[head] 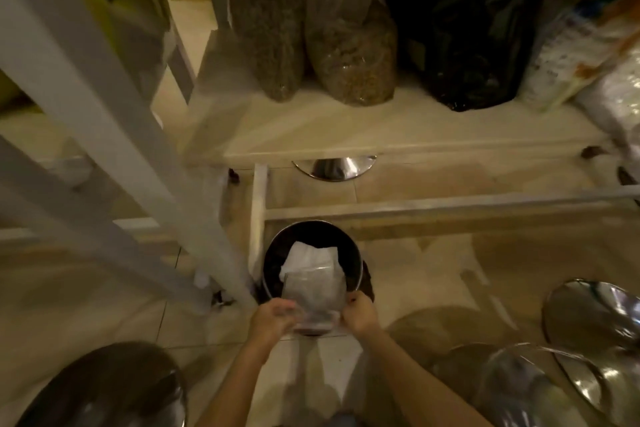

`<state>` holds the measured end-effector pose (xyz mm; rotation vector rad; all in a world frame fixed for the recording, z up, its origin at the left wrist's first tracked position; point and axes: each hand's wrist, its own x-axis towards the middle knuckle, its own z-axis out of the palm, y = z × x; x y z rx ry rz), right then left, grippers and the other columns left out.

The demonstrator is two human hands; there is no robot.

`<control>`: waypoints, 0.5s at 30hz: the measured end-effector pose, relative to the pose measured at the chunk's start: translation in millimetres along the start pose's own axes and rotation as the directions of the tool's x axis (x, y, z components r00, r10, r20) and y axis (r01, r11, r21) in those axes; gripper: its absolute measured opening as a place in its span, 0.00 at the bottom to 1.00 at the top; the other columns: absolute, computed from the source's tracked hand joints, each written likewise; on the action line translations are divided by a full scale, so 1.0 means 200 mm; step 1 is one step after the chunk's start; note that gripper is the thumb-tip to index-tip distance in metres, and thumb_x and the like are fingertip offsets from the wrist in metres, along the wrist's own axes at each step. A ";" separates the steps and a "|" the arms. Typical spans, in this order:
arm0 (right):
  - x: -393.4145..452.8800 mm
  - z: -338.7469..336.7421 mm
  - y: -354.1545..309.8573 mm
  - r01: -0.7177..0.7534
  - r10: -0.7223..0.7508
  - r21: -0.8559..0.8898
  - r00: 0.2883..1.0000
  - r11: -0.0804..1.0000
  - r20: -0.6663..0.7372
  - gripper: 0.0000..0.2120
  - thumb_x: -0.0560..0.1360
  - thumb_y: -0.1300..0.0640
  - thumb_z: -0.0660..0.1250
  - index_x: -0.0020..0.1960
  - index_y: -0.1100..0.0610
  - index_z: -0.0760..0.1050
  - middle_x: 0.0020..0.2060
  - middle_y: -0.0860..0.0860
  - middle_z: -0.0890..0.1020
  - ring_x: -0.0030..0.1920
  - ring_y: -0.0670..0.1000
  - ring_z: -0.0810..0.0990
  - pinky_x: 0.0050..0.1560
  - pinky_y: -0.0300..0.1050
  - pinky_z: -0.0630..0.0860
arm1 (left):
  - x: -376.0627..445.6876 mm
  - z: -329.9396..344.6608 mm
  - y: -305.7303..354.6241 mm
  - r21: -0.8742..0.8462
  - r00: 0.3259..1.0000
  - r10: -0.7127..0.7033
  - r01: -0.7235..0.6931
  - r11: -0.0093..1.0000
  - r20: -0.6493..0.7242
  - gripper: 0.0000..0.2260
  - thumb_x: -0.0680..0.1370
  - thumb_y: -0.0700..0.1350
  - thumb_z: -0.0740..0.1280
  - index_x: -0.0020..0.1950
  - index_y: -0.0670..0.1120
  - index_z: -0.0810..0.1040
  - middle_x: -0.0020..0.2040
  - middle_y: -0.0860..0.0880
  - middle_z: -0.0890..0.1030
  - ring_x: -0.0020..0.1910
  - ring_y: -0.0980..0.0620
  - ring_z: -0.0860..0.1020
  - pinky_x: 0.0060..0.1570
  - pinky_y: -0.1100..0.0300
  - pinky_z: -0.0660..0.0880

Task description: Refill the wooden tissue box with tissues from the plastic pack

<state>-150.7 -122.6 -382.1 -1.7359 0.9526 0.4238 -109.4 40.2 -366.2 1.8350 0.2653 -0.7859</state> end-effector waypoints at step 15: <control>-0.31 -0.17 -0.22 0.063 -0.038 -0.167 0.988 0.984 0.149 0.28 0.73 0.57 0.63 0.70 0.60 0.58 0.60 0.58 0.75 0.57 0.57 0.76 0.53 0.45 0.74 | -0.31 -0.06 0.38 0.270 0.994 -0.064 0.036 0.962 0.094 0.20 0.77 0.48 0.62 0.67 0.41 0.69 0.66 0.43 0.73 0.65 0.45 0.71 0.62 0.58 0.66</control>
